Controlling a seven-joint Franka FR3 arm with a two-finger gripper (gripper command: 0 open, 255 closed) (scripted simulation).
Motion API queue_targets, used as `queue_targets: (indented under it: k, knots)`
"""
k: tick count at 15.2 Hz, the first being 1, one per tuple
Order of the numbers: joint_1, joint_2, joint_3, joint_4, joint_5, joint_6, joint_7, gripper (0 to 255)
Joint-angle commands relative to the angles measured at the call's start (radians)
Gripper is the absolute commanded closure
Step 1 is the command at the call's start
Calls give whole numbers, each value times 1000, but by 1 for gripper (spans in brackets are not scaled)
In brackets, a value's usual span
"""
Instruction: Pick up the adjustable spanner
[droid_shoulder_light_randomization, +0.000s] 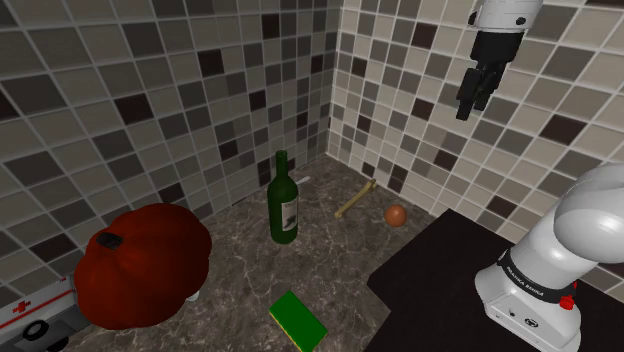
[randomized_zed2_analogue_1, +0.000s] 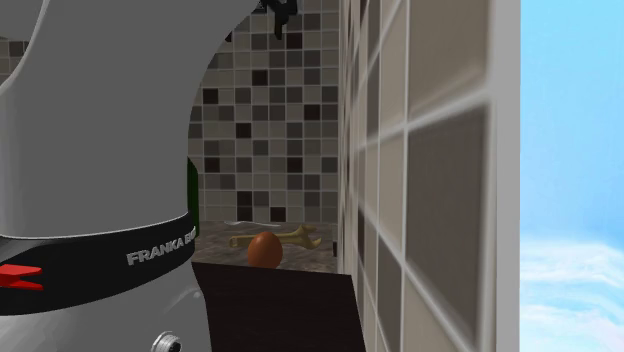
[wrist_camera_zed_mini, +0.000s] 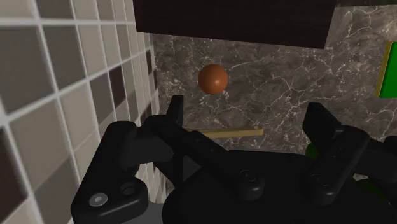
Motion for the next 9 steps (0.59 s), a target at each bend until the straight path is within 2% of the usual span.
queue_targets:
  k: [1,9]
  knots:
    - [0,0,0,0,0,0,0,0]
    - [-56,63,166,-194,109,308,365,0]
